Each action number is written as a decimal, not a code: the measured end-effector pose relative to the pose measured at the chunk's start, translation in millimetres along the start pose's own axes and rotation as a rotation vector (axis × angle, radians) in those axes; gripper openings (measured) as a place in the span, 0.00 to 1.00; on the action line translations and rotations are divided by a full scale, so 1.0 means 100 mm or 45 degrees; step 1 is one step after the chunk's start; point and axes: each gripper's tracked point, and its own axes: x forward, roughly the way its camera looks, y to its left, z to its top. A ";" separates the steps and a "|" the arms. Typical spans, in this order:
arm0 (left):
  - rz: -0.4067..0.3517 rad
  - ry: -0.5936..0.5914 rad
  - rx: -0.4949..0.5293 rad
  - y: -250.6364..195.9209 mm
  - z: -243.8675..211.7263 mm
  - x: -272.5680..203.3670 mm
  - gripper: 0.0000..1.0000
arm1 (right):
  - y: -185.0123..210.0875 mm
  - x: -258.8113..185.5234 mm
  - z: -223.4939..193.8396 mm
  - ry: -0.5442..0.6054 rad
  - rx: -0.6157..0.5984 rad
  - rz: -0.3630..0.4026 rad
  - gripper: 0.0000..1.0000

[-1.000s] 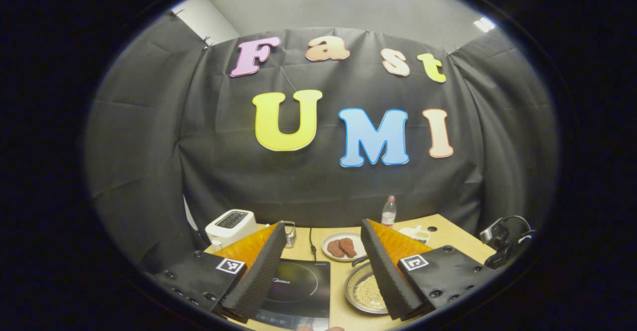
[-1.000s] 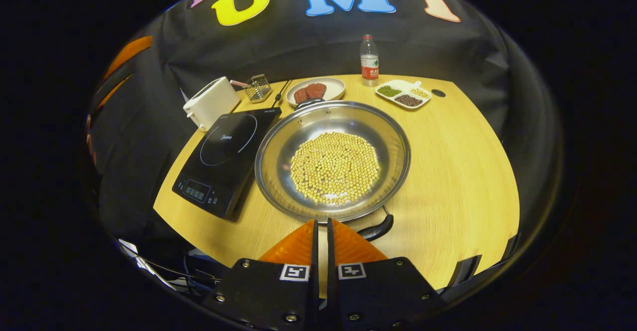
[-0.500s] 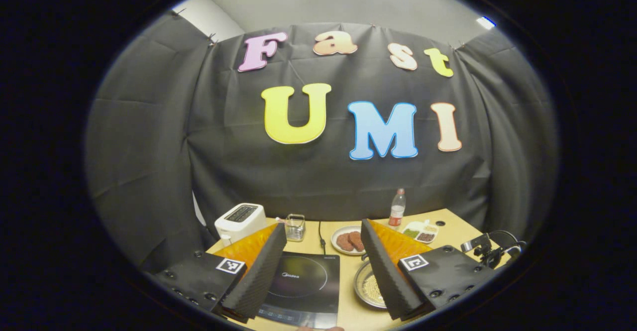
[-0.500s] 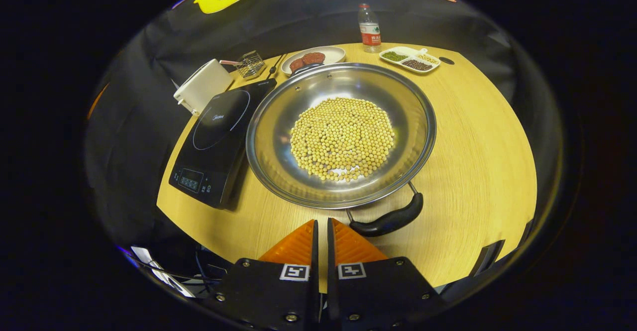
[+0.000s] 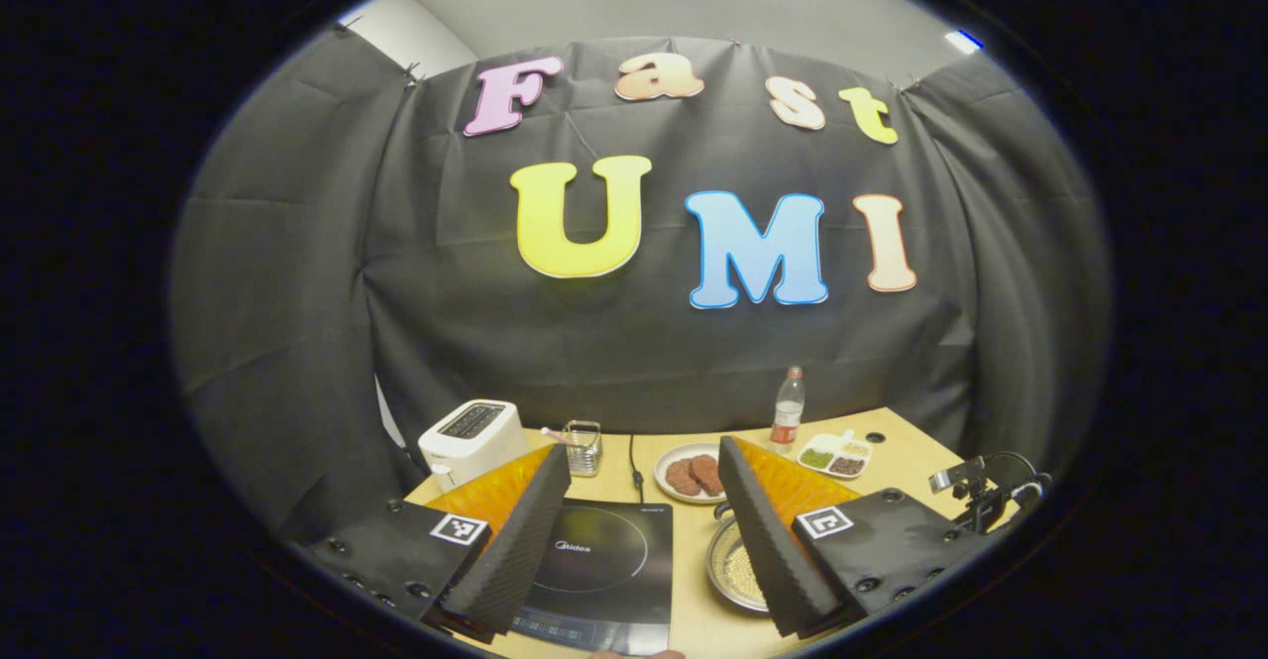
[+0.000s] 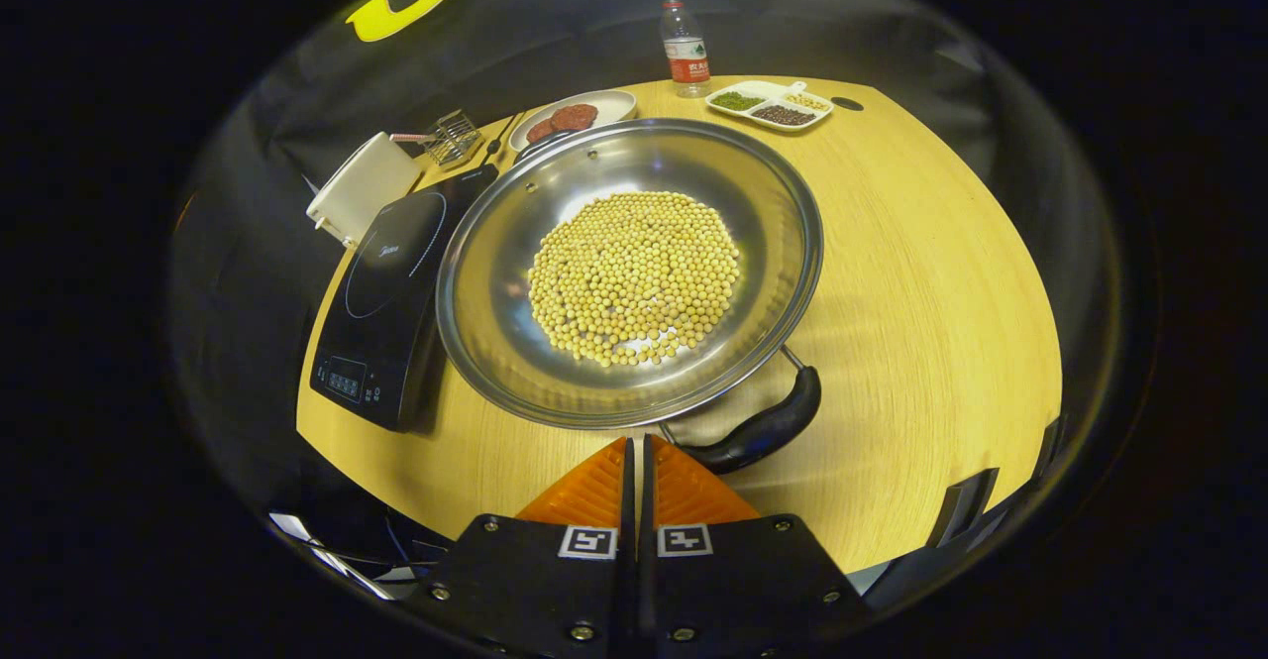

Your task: First push the handle of the pot to place it horizontally, then grasp the pot with both hands and set it on the induction cooktop.

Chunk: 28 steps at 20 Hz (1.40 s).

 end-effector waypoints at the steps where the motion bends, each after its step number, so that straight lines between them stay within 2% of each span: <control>1: -0.006 -0.003 0.000 -0.03 0.02 0.02 1.00 | -0.06 0.00 0.03 -0.001 0.003 -0.015 0.01; 5: -0.029 -0.007 0.011 -0.15 0.04 0.07 0.98 | -0.30 0.01 0.08 -0.008 0.022 -0.065 0.01; 14: -0.054 0.000 0.040 -0.26 0.03 0.11 0.98 | -0.69 0.06 0.24 0.002 0.093 -0.101 0.01; 15: -0.054 0.000 0.041 -0.27 0.03 0.11 1.00 | -0.73 0.07 0.25 0.002 0.100 -0.105 0.01; 16: -0.055 0.001 0.042 -0.27 0.02 0.10 0.98 | -0.78 0.07 0.27 0.003 0.105 -0.108 0.01; 21: -0.065 0.008 0.053 -0.33 0.01 0.09 1.00 | -0.99 0.09 0.39 -0.014 0.145 -0.128 0.01; 22: -0.068 0.009 0.057 -0.35 0.01 0.09 0.98 | -1.04 0.10 0.41 -0.016 0.145 -0.138 0.01; 24: -0.077 0.013 0.055 -0.39 -0.01 0.09 1.00 | -1.12 0.10 0.45 -0.022 0.149 -0.156 0.04; 28: -0.094 0.015 0.071 -0.49 0.00 0.11 0.98 | -1.24 0.11 0.56 -0.038 0.176 -0.169 0.03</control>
